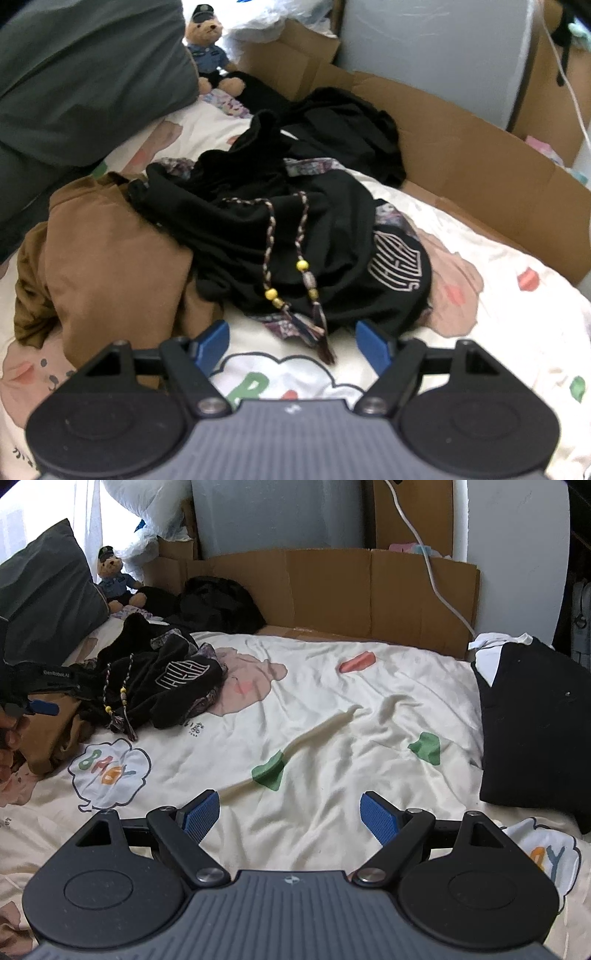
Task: Fold clothes
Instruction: 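Lower the left tool onto the black hoodie and close on its drawstring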
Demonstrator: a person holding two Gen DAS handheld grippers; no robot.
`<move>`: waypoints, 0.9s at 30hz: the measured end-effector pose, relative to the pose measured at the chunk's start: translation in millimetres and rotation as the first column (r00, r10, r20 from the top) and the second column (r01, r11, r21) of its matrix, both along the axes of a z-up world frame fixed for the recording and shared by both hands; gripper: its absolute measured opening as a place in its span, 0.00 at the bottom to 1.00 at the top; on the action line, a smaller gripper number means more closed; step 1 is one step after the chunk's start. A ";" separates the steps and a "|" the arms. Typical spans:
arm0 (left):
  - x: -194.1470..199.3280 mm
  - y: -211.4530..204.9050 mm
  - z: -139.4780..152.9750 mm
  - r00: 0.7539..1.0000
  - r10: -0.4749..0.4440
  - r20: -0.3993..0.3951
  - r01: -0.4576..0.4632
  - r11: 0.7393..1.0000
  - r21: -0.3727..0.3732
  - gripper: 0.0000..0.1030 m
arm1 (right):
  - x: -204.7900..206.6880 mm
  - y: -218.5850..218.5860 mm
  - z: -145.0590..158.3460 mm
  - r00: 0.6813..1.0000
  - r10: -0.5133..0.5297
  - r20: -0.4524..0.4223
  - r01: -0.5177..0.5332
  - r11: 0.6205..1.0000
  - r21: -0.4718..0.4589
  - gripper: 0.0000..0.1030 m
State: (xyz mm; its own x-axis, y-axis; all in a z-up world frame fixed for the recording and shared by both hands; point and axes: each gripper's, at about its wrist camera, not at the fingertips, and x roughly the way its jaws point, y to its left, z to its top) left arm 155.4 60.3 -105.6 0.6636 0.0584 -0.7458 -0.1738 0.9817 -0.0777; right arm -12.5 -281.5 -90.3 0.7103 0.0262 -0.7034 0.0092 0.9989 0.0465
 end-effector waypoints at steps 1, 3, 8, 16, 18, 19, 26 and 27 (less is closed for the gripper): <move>2.3 0.2 -1.4 1.000 0.004 -0.002 -0.004 1.000 0.002 0.76 | 2.5 -0.4 -2.1 1.000 0.001 -0.004 -0.001 1.000 -0.001 0.85; 12.7 0.1 -6.9 1.000 0.024 -0.008 -0.024 1.000 0.010 0.76 | 5.8 0.1 -4.4 1.000 0.003 -0.015 -0.003 1.000 0.001 0.85; 42.9 -8.3 -18.1 1.000 0.030 -0.002 -0.030 0.998 0.056 0.78 | 9.9 1.8 -8.7 0.999 0.018 -0.035 -0.018 1.000 -0.004 0.85; 92.5 -11.5 -49.4 0.998 0.015 -0.058 -0.011 0.997 0.077 0.89 | 16.2 0.4 -28.4 0.994 0.005 -0.111 -0.007 1.000 -0.019 0.85; 103.9 -10.0 -59.5 0.997 0.016 -0.081 -0.009 0.996 0.084 0.89 | 17.7 1.9 -29.2 0.993 0.007 -0.117 -0.009 1.000 -0.022 0.85; 108.3 -8.2 -64.2 0.996 0.017 -0.091 -0.010 0.997 0.075 0.89 | 18.3 2.6 -29.6 0.993 0.007 -0.120 -0.010 1.000 -0.023 0.85; 121.4 -6.2 -78.7 0.993 -0.034 -0.111 0.037 0.999 0.032 0.48 | 20.9 6.9 -31.4 0.990 0.008 -0.137 -0.013 0.999 -0.031 0.85; 122.3 -6.7 -79.6 0.993 -0.044 -0.112 0.048 0.998 0.029 0.41 | 21.2 7.5 -31.2 0.990 0.007 -0.140 -0.011 0.999 -0.033 0.85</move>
